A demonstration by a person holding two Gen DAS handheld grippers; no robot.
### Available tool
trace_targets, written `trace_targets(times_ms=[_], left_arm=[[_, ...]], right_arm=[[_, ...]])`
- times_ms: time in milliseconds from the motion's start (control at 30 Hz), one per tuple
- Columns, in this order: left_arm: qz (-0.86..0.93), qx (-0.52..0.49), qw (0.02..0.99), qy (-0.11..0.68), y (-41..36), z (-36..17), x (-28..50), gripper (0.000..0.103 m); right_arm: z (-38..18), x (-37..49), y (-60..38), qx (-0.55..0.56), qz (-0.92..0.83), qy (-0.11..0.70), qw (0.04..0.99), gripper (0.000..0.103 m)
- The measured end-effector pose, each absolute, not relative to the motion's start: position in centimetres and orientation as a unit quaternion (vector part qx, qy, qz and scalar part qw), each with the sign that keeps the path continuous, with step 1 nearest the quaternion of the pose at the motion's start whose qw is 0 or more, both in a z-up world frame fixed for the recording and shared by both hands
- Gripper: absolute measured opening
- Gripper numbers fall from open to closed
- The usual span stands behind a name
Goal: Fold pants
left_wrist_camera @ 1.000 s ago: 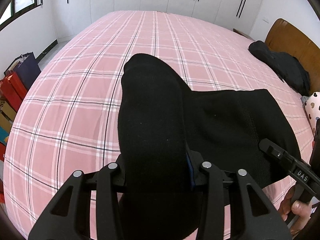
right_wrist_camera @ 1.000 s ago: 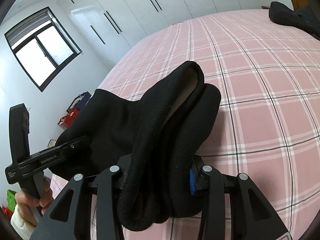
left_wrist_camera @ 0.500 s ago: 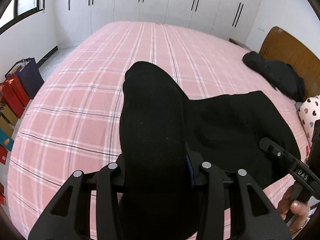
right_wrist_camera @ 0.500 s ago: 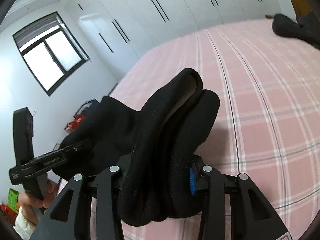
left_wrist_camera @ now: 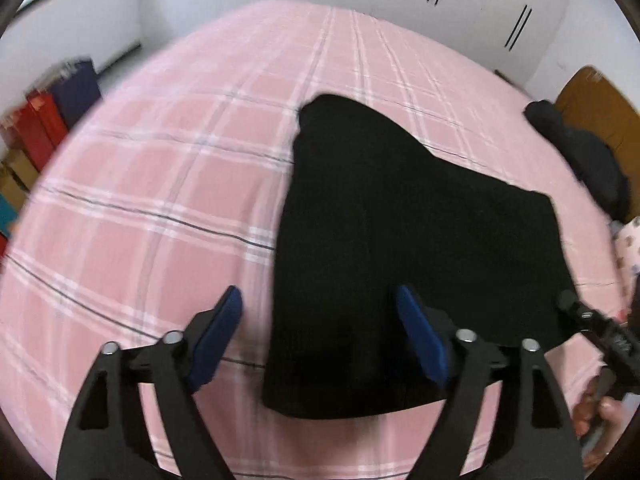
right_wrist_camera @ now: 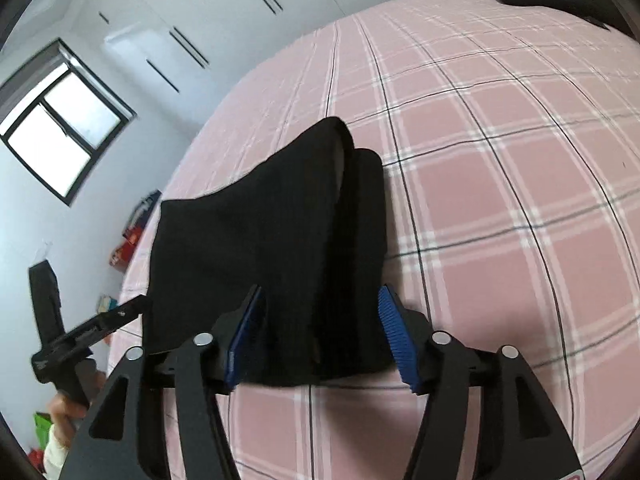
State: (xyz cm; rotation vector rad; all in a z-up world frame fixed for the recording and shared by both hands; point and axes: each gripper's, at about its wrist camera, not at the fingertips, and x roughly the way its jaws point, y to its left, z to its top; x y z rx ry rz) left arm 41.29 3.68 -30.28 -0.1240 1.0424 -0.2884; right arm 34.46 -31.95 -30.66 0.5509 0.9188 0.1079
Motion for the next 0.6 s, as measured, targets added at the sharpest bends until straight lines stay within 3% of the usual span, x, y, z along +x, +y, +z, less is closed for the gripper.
trace_targets(times_ms=[67,133,200,333,433,533,567,600], left_arm=[[-0.168,-0.115,0.830,0.520,3.8,-31.9,42.1,0.080],[-0.156,-0.117,0.830,0.522,4.0,-32.9,42.3,0.069],[-0.153,-0.116,0.830,0.523,4.3,-32.9,42.0,0.040],[-0.180,-0.108,0.845,0.492,5.7,-28.9,38.3,0.017],[-0.197,-0.109,0.833,0.506,7.8,-26.8,33.9,0.018],[-0.178,-0.073,0.816,0.546,8.4,-28.3,29.6,0.024],[-0.160,-0.053,0.816,0.553,8.2,-29.3,28.4,0.030],[-0.149,-0.038,0.816,0.557,7.9,-30.0,27.7,0.043]], right_arm=[[-31.7,35.8,-31.4,0.255,0.059,0.463,0.847,0.069],[-33.0,36.6,-30.8,0.264,0.064,0.481,0.833,0.066],[-32.6,36.3,-30.5,0.276,0.074,0.469,0.836,0.039],[-28.3,32.6,-29.2,0.280,0.116,0.433,0.849,0.034],[-25.3,27.2,-27.7,0.259,0.131,0.423,0.859,0.034],[-26.8,21.3,-26.9,0.243,0.119,0.461,0.845,0.042],[-28.3,20.1,-26.8,0.241,0.104,0.481,0.836,0.050],[-30.1,19.3,-26.7,0.232,0.084,0.503,0.828,0.054]])
